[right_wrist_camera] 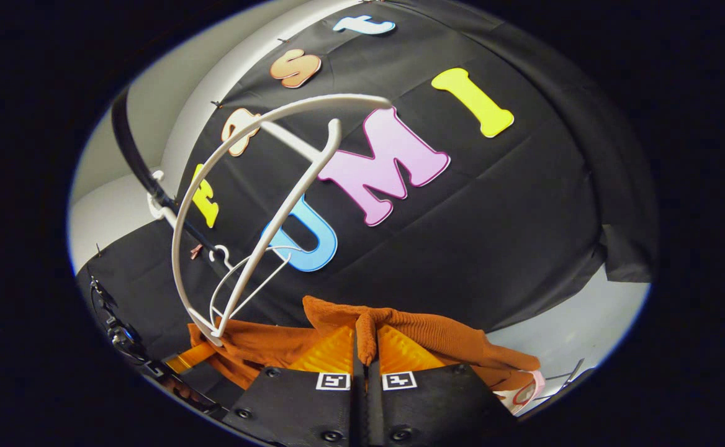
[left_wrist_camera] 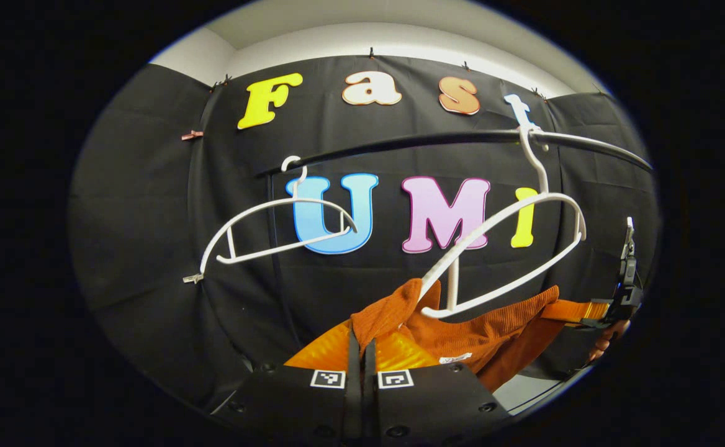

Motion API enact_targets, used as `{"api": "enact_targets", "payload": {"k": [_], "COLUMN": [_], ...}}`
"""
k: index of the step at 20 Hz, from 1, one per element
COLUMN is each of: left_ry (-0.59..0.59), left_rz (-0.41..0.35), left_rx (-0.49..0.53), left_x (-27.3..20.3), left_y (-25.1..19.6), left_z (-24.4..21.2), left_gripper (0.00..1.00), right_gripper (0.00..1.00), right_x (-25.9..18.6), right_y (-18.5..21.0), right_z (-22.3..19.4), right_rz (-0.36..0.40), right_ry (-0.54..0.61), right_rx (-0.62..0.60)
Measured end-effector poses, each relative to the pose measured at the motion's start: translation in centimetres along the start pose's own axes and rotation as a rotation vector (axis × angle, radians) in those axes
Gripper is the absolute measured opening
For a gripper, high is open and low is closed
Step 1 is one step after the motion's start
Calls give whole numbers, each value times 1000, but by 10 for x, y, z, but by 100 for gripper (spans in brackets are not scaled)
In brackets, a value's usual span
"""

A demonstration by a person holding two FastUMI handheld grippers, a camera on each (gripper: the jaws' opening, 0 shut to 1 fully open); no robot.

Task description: Grasp the clothes on the hanger with both hands and then place them into the laundry hamper below.

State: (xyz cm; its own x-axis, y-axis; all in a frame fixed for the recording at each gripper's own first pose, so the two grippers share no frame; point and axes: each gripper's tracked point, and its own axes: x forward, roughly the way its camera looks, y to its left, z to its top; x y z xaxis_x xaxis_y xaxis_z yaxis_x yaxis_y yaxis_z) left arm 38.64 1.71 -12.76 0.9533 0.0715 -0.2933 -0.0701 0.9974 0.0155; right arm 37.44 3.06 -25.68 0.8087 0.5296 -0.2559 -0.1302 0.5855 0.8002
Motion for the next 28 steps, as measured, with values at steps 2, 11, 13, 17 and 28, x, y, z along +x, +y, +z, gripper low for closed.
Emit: {"api": "enact_targets", "payload": {"k": [2, 11, 13, 17, 28], "left_ry": [39, 135, 103, 9, 254], "left_rz": [-12, -205, -257, -300, -282], "left_rx": [-19, -64, -80, -139, -151], "left_x": [-1, -19, -28, -38, 4], "left_y": [-1, -77, -96, -106, -108], "left_z": [-25, -83, -69, -23, -170], "left_gripper": [5, 5, 5, 5, 5], "right_gripper": [4, 4, 4, 8, 4], "right_x": [-5, -26, -35, -52, -33], "right_y": [10, 77, 101, 137, -23], "right_z": [-14, -65, -55, -34, -143], "right_rz": [22, 121, 165, 237, -95], "right_ry": [21, 116, 103, 54, 288], "right_rx": [-17, -50, -45, -87, -246]}}
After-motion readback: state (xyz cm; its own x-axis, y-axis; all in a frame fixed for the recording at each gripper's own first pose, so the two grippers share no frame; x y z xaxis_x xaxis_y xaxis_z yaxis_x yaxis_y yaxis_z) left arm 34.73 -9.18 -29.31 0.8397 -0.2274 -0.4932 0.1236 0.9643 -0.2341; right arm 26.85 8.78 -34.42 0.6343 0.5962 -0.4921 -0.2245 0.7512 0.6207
